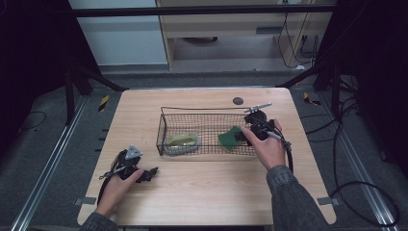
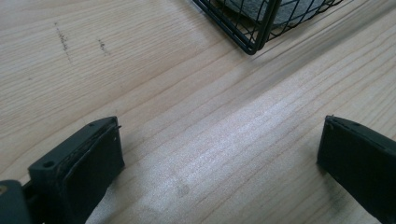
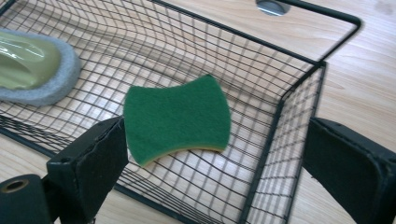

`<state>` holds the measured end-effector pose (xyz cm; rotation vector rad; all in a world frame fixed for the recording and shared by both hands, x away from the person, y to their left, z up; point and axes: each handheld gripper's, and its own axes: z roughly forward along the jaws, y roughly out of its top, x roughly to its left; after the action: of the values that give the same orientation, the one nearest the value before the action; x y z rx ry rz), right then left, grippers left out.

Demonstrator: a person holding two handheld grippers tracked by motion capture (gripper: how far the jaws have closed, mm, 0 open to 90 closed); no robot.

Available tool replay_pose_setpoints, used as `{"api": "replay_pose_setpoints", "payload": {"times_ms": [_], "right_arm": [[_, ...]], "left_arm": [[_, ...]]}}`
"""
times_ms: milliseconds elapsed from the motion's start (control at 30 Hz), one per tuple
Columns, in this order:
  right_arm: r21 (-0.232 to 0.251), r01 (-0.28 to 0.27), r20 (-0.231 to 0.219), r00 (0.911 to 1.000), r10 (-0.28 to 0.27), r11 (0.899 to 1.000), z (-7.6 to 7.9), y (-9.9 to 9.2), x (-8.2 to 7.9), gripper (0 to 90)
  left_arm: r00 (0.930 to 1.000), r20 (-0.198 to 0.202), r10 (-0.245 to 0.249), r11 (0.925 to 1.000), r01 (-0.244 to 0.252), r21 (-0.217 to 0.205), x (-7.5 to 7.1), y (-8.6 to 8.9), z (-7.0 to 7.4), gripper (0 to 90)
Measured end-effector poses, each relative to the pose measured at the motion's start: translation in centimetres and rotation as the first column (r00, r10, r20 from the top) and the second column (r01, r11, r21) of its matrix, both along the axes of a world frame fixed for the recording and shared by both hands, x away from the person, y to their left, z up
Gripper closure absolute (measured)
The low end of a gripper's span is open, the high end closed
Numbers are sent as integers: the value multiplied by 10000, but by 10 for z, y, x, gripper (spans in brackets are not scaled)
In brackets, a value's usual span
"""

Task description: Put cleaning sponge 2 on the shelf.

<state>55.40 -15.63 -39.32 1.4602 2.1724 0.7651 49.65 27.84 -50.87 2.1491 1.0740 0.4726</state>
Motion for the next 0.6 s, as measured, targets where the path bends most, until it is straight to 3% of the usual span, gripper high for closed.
{"api": "replay_pose_setpoints", "payload": {"times_ms": [300, 600], "right_arm": [[86, 182, 446, 9988, -185, 9998, 9, -23, -15, 80], [-12, 103, 826, 9965, -102, 9999, 6, -46, -35, 72]], "left_arm": [[10000, 2, -1, 10000, 1, 1, 0, 0, 0, 0], [10000, 1, -2, 10000, 2, 3, 0, 0, 0, 0]]}}
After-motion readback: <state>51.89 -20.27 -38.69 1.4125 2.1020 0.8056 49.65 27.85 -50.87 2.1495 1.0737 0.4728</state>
